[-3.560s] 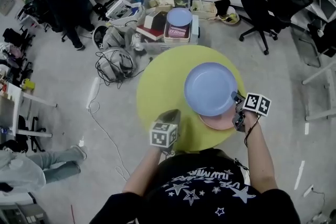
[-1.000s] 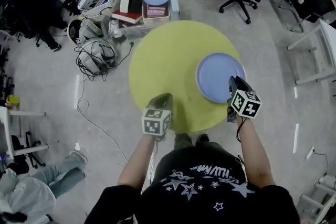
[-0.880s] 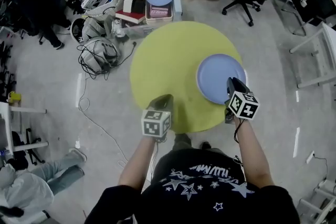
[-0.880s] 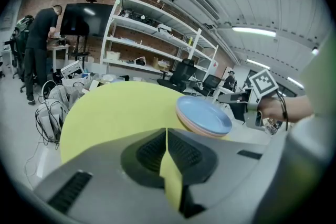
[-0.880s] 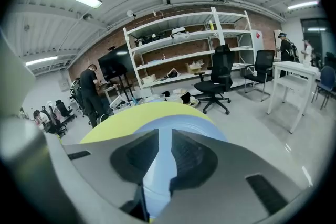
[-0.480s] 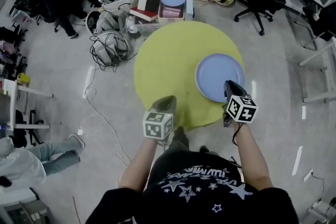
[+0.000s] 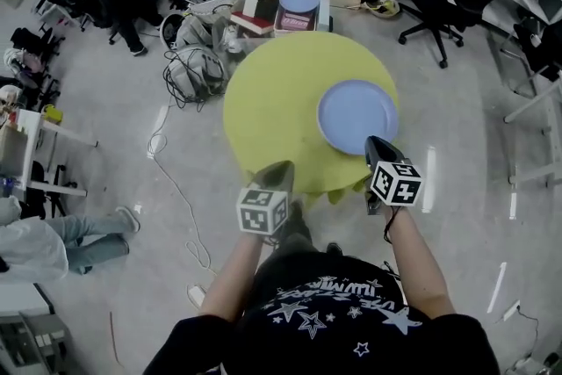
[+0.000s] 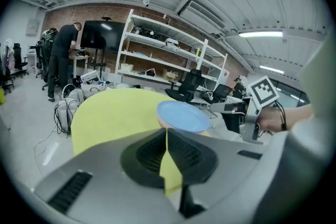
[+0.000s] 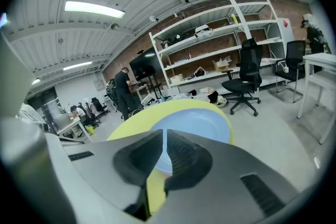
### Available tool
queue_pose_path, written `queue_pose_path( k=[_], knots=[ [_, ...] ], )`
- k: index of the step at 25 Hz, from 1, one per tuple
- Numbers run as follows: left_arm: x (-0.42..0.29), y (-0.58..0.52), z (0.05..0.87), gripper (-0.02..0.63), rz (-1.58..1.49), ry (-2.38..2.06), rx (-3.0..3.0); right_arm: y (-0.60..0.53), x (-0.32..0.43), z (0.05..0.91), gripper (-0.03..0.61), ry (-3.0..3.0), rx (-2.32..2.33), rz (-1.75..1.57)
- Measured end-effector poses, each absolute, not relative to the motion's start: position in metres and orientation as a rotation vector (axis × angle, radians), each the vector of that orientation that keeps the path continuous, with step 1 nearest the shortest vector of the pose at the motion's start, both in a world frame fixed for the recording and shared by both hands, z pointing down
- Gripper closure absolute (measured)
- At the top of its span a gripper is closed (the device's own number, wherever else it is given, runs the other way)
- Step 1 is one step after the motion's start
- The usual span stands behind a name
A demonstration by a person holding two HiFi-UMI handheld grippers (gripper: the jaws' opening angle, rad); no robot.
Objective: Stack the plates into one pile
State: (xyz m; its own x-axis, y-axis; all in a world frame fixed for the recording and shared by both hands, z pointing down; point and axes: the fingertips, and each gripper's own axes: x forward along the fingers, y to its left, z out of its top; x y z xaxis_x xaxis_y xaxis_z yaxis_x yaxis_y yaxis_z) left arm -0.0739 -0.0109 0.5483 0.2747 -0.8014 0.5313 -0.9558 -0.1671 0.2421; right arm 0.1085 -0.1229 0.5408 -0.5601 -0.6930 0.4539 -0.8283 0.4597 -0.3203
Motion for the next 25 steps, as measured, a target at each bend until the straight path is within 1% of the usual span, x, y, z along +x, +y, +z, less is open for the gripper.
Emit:
queue_pose_path(
  k=[7,18,25],
  knots=[
    [-0.056,0.030,0.540,0.594,0.339,-1.653,1.994,-0.091,0.116,0.529,0.560,-2.531,1.210,0.728],
    [-0.022,0.097,0.527,0.594,0.278,-1.762,1.952,-0.030,0.135,0.519,0.560,-2.598,1.041,0.668],
    [-0.017,0.137,0.527,0.594,0.247,-1.819,1.900,-0.005,0.131,0.532,0.560,-2.613,0.957,0.692]
  ],
)
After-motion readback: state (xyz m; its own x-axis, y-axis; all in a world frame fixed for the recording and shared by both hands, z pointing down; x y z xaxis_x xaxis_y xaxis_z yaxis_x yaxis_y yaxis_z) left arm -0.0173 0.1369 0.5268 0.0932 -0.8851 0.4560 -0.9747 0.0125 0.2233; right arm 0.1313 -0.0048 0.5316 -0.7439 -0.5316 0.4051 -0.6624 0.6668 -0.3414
